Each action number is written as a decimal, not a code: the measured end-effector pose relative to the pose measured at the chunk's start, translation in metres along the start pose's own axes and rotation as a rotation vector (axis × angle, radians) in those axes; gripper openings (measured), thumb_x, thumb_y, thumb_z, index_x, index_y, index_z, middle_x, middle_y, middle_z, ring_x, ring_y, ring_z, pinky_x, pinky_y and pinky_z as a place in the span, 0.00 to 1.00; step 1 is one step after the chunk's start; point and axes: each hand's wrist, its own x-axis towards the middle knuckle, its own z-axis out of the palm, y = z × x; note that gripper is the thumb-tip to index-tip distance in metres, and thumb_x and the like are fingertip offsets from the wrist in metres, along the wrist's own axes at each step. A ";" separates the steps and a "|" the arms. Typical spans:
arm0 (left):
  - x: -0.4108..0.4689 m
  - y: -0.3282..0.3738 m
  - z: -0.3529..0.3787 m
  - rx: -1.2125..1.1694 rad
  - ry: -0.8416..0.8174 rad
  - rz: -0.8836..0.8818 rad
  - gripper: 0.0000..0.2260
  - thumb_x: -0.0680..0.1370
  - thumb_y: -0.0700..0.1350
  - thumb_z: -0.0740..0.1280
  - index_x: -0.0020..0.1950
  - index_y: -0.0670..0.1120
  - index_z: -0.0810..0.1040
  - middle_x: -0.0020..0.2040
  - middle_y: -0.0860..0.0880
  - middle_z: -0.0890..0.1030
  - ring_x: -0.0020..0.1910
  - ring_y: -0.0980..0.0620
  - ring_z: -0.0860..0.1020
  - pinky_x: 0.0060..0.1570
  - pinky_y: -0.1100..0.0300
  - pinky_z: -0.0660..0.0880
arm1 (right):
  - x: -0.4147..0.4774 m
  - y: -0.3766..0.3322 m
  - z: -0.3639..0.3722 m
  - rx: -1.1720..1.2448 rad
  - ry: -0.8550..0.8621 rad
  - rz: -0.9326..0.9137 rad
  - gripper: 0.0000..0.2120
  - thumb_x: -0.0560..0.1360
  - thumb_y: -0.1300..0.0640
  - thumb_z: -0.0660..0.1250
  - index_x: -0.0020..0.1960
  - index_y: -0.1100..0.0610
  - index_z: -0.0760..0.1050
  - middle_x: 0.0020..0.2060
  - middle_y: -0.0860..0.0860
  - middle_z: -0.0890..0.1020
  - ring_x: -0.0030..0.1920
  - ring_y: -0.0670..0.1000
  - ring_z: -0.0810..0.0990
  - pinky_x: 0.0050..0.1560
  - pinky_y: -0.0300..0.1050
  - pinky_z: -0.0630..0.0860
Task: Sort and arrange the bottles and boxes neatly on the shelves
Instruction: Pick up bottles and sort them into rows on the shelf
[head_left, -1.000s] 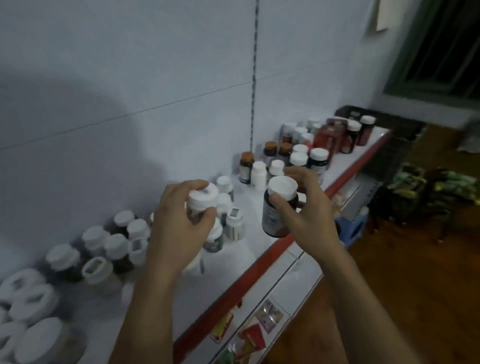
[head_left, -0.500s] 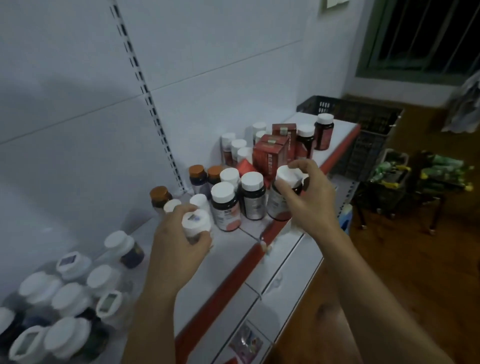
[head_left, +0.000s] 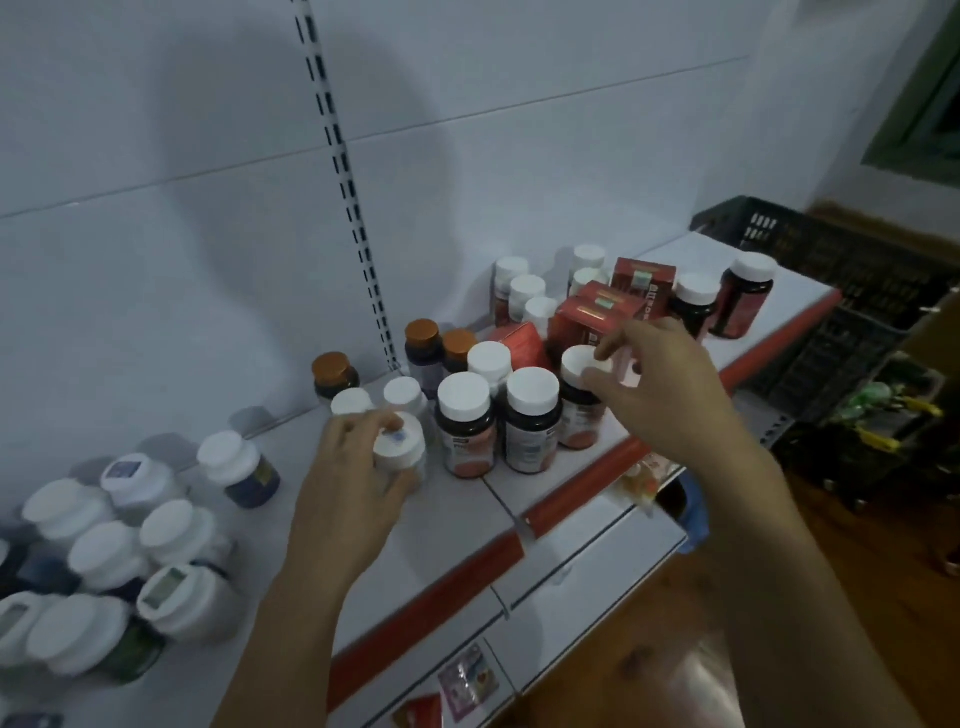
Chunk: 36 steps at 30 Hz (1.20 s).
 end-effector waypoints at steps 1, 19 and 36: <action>0.002 -0.001 -0.006 0.016 -0.024 0.019 0.19 0.75 0.45 0.75 0.62 0.55 0.75 0.62 0.52 0.73 0.55 0.49 0.76 0.52 0.51 0.76 | 0.004 -0.008 -0.005 0.010 0.042 -0.036 0.09 0.75 0.47 0.71 0.52 0.47 0.76 0.50 0.47 0.75 0.45 0.47 0.75 0.46 0.43 0.70; 0.061 -0.036 -0.039 0.225 -0.152 0.049 0.14 0.79 0.53 0.69 0.61 0.54 0.70 0.56 0.52 0.77 0.42 0.53 0.74 0.43 0.52 0.75 | 0.076 -0.137 0.102 -0.368 -0.615 -0.576 0.18 0.75 0.58 0.70 0.63 0.44 0.75 0.56 0.49 0.77 0.60 0.55 0.74 0.59 0.56 0.75; 0.004 -0.063 -0.144 -0.197 -0.028 -0.108 0.12 0.79 0.42 0.59 0.54 0.58 0.74 0.50 0.52 0.78 0.44 0.51 0.75 0.44 0.49 0.73 | 0.075 -0.159 0.102 0.186 -0.623 -0.744 0.05 0.81 0.55 0.66 0.53 0.45 0.73 0.53 0.45 0.76 0.49 0.46 0.76 0.47 0.39 0.71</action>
